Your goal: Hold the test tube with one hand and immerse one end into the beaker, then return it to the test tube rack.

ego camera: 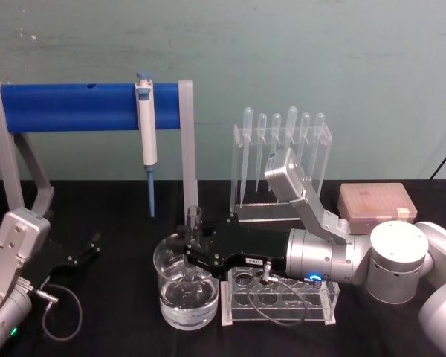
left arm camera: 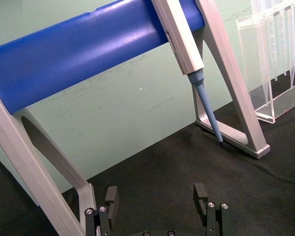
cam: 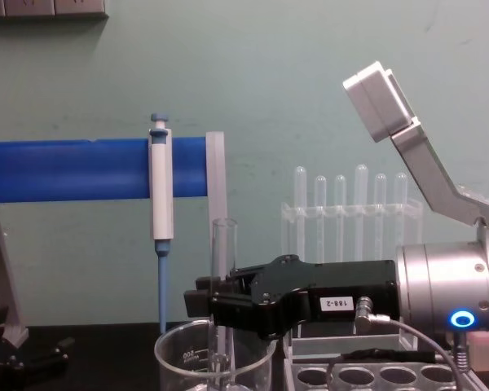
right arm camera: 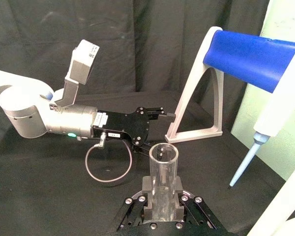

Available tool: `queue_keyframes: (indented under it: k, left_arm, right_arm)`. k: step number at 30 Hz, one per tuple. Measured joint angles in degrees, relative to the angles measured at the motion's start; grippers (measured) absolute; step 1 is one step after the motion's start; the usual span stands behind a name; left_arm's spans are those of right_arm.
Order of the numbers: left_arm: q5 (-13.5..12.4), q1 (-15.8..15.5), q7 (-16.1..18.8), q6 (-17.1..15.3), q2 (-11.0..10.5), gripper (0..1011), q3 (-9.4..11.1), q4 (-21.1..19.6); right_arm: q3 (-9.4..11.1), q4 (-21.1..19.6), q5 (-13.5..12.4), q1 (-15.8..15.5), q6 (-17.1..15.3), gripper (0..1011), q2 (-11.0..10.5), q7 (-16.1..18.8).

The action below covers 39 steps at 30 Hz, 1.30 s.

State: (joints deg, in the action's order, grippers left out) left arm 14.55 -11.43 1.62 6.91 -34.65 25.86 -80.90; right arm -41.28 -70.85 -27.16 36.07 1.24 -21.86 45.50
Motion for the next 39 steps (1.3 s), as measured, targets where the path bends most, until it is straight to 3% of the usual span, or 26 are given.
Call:
queue_keyframes:
  k: [28,39]
  left_arm:
    - [0.0,0.0,0.0,0.0,0.0,1000,0.0,0.0]
    - [0.0,0.0,0.0,0.0,0.0,1000,0.0,0.0]
  right_arm:
    - [0.2,0.6,-0.2,0.8,0.5,225,0.3,1.4]
    - [-0.3,-2.7,0.7,2.7,-3.3,225,-0.3,0.7]
